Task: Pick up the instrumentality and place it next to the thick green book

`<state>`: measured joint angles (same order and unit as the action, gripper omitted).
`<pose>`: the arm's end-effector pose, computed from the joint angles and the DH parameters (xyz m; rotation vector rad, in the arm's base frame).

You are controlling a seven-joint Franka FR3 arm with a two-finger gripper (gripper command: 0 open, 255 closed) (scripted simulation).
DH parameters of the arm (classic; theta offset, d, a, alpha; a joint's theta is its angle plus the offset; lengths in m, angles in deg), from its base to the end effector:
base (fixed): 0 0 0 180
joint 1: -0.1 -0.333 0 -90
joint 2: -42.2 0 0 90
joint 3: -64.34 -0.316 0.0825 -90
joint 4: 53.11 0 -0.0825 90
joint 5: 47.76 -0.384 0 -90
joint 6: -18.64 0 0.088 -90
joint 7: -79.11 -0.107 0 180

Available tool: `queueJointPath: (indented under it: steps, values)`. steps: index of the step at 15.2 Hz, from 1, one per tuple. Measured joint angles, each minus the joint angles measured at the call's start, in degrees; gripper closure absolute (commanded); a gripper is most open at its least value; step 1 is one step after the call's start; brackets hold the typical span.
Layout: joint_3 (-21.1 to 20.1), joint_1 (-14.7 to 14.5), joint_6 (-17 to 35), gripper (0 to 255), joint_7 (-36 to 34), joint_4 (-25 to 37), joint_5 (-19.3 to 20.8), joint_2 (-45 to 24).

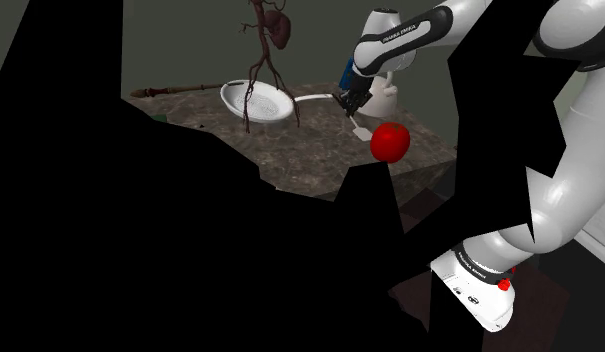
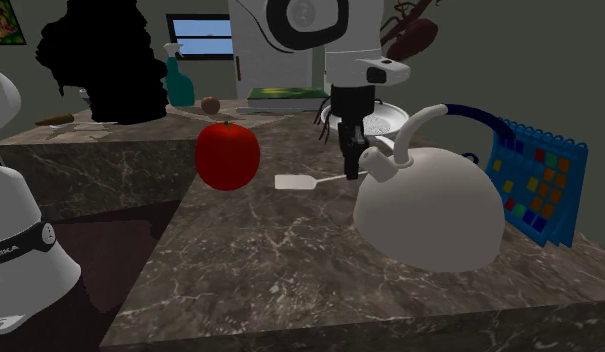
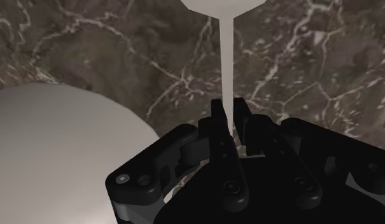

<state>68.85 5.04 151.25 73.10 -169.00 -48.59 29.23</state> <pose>0.5891 -0.0963 0.3451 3.1014 -0.4318 0.1033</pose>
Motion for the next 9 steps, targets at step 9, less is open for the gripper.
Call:
queueJointPath:
  steps: [9]
  values:
    - [0.1, -0.08, -5.92, 255, -0.2, 2.66, 0.36, 3.29]
